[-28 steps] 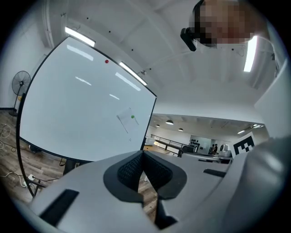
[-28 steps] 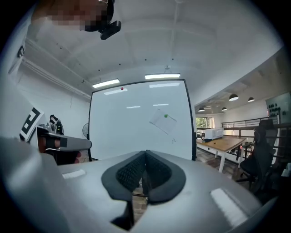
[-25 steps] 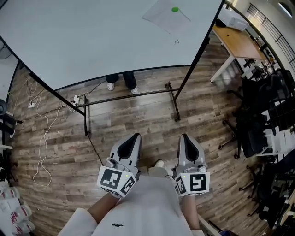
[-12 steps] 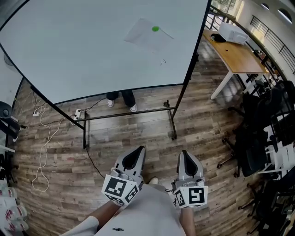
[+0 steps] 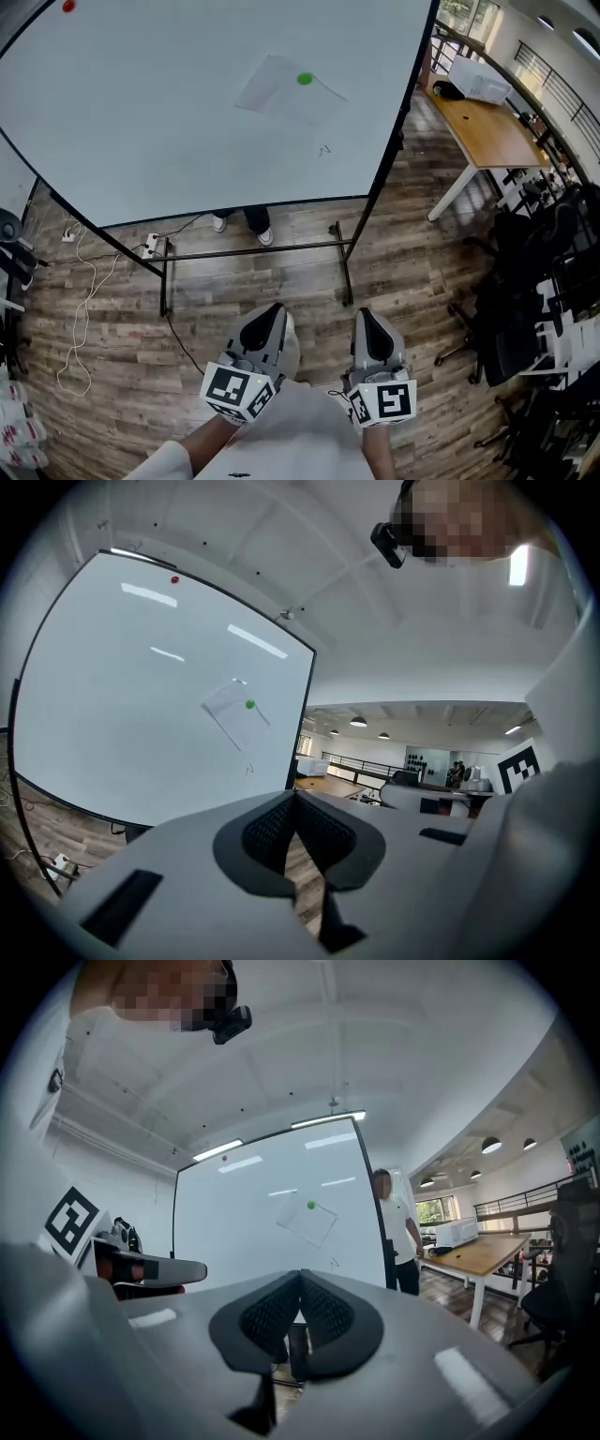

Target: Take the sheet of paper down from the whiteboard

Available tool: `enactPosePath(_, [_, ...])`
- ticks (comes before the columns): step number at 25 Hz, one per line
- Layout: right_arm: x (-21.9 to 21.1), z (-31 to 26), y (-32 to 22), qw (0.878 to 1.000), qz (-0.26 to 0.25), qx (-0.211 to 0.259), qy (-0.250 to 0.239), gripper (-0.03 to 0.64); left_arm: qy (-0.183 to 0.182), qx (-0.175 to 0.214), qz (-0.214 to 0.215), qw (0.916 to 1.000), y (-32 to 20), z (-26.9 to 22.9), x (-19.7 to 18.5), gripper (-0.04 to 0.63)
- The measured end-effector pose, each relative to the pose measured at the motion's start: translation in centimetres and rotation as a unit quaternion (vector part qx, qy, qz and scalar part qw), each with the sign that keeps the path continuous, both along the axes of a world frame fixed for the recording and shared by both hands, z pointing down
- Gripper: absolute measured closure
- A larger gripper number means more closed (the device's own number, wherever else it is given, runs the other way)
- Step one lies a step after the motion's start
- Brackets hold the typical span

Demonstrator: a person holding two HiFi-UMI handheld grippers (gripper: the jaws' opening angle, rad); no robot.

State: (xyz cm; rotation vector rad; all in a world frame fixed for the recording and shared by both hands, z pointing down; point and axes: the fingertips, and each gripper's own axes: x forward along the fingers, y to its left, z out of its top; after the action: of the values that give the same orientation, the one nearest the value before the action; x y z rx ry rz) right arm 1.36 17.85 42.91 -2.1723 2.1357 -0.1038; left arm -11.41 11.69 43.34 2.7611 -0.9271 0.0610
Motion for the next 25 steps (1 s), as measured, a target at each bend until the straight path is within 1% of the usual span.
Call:
enactPosePath(6, [2.8, -1.0, -8.5, 1.000, -0.017, 0.006, 0.011, 0.604, 0.008, 0.000, -0.006, 0.9999, -8.3, -0.4, 3.5, 0.589])
enactPosePath(11, [4.2, -2.9, -17.0, 0.999, -0.029, 0.012, 0.014, 0.604, 0.013, 0.006, -0.014, 0.9998, -16.4, -2.4, 5.0, 0.589])
enactPosePath(17, [6.2, -3.8, -24.3, 0.999, -0.027, 0.019, 0.018, 0.604, 0.010, 0.019, -0.003, 0.9998, -23.6, -3.3, 7.5, 0.589])
enactPosePath(20, [7.0, -3.9, -27.0, 0.999, -0.031, 0.015, 0.019, 0.604, 0.007, 0.016, -0.003, 0.9998, -26.1, -3.6, 8.8, 0.589])
enactPosePath(22, [7.6, -4.1, -28.1, 0.999, -0.037, 0.015, 0.017, 0.604, 0.006, 0.012, -0.005, 0.9999, -26.7, -3.7, 9.6, 0.589])
enactPosePath(25, [8.4, -4.6, -29.7, 0.999, -0.046, 0.020, 0.018, 0.604, 0.009, 0.019, -0.014, 0.9997, -27.4, -4.3, 10.4, 0.589])
